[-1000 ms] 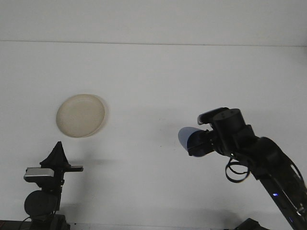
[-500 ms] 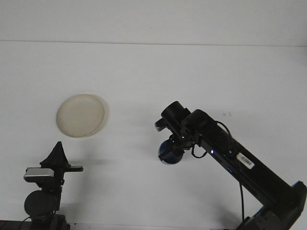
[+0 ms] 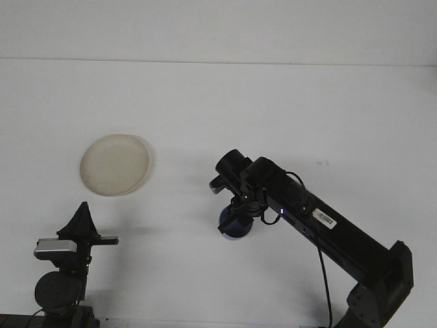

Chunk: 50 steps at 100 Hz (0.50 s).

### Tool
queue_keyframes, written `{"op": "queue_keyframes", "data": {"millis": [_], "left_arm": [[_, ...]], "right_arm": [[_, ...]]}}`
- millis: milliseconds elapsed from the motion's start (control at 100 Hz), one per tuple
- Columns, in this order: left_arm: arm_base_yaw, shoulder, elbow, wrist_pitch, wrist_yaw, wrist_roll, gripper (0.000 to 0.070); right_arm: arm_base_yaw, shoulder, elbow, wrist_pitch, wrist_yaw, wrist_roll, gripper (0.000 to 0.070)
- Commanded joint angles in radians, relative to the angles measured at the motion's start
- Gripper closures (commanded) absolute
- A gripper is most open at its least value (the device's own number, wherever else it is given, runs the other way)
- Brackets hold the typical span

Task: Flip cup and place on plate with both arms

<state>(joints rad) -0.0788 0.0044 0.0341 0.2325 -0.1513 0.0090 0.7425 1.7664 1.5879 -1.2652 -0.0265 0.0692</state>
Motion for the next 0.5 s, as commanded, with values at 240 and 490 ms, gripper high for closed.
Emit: {"op": "queue_keyframes", "data": {"millis": [240, 490], "left_arm": [[0.001, -0.001, -0.020, 0.015, 0.002, -0.005, 0.0689], [0.001, -0.001, -0.020, 0.015, 0.002, -0.005, 0.0689]], "right_arm": [[0.011, 0.048, 0.021, 0.048, -0.023, -0.026, 0.0691], [0.011, 0.096, 0.021, 0.034, -0.035, -0.037, 0.0688]]}}
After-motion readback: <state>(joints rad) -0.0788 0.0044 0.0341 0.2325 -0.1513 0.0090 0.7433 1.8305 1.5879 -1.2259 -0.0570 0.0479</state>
